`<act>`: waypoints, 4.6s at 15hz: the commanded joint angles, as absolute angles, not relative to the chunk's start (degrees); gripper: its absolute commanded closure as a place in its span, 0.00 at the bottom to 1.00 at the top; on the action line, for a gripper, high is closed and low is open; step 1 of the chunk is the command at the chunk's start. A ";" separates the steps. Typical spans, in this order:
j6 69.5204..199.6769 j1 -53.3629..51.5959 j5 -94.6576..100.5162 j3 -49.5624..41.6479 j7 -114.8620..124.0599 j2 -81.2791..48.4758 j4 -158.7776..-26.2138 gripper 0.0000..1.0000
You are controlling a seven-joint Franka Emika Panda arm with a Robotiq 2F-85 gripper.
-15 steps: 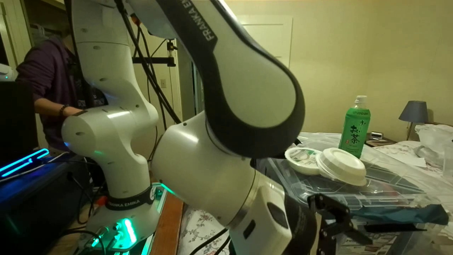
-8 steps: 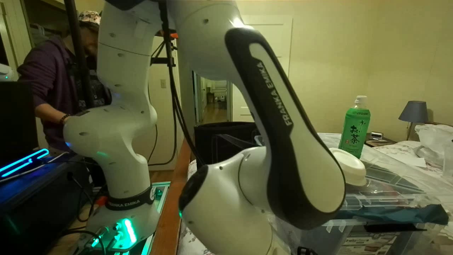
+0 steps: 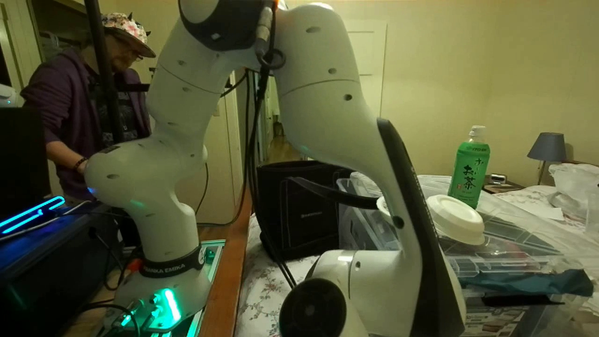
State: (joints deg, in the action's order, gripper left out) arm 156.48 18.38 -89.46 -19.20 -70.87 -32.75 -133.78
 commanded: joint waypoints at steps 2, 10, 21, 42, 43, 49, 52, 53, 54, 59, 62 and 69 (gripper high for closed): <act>149.80 19.05 -69.22 -20.87 -52.43 -36.20 -132.74 0.00; 133.92 25.66 -56.99 -17.93 -39.37 -32.75 -129.42 0.00; 131.95 30.93 -65.02 -14.22 -41.56 -37.87 -125.33 0.00; 131.99 26.75 -84.11 -14.52 -56.41 -41.57 -126.65 0.00; 132.96 26.37 -84.64 -14.57 -57.18 -41.78 -126.49 0.00; 133.05 25.25 -92.49 -14.41 -58.96 -41.33 -127.12 0.00; 132.62 24.03 -95.54 -14.84 -58.67 -41.60 -127.33 0.00; 132.47 23.65 -96.11 -15.03 -58.51 -41.66 -127.35 0.00; 132.14 23.36 -96.27 -15.17 -58.47 -41.68 -127.40 0.00; 131.97 22.04 -96.89 -15.75 -58.90 -41.74 -127.41 0.26; 132.63 21.29 -96.27 -16.51 -58.74 -40.62 -128.14 0.46; 131.22 21.23 -93.34 -20.05 -56.87 -32.40 -132.68 0.81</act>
